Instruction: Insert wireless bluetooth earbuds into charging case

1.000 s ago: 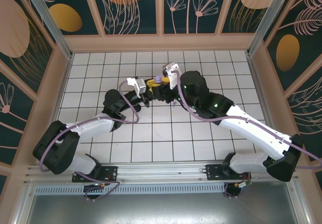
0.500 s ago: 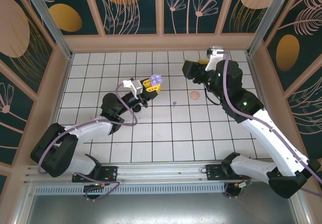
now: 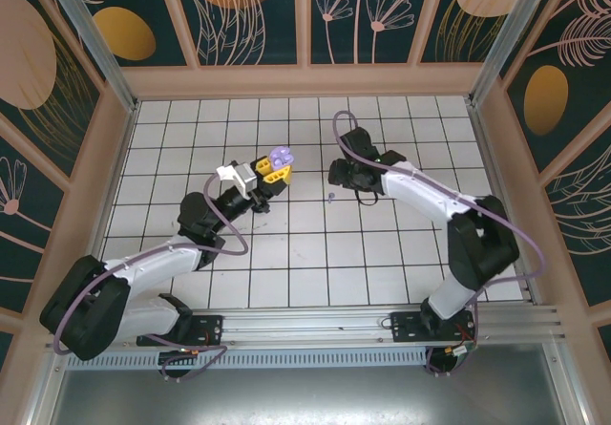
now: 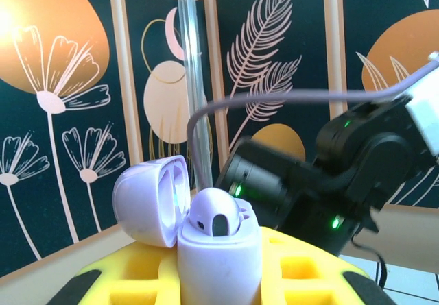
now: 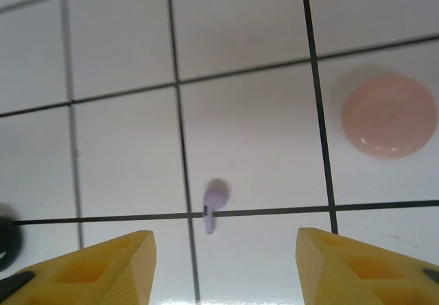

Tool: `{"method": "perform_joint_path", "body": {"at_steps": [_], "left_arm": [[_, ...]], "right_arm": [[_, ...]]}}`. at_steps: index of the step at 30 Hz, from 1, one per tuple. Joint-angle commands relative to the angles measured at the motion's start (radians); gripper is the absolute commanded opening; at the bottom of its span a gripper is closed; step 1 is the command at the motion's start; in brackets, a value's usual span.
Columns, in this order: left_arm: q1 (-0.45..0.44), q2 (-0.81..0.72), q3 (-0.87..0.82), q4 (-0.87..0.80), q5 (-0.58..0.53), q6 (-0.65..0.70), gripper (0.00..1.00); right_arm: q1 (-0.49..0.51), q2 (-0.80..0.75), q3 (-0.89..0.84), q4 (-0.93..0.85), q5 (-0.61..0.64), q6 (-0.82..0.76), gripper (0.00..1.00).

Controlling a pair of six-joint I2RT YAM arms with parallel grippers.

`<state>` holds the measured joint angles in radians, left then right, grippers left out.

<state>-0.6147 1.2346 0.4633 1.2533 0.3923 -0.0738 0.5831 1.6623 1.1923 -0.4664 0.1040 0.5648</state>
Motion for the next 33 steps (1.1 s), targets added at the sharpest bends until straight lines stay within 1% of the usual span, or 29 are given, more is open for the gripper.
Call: {"method": "perform_joint_path", "body": {"at_steps": [1, 8, 14, 25, 33], "left_arm": [[-0.005, -0.029, -0.023, 0.032, -0.027, 0.032, 0.00], [-0.004, -0.039, -0.052, 0.050, -0.043, 0.044, 0.00], [-0.004, -0.037, -0.063, 0.061, -0.041, 0.055, 0.00], [-0.005, -0.032, -0.066, 0.064, -0.035, 0.071, 0.00], [-0.005, -0.027, -0.065, 0.066, -0.035, 0.078, 0.00]], "right_arm": [[-0.003, 0.068, 0.051, -0.032, -0.006, 0.066, 0.55], [0.010, 0.213, 0.135, -0.063, -0.001, 0.121, 0.48], [0.027, 0.289, 0.185, -0.082, 0.017, 0.143, 0.46], [0.041, 0.363, 0.215, -0.093, 0.020, 0.154, 0.41], [0.054, 0.379, 0.219, -0.091, 0.020, 0.155, 0.40]]}}
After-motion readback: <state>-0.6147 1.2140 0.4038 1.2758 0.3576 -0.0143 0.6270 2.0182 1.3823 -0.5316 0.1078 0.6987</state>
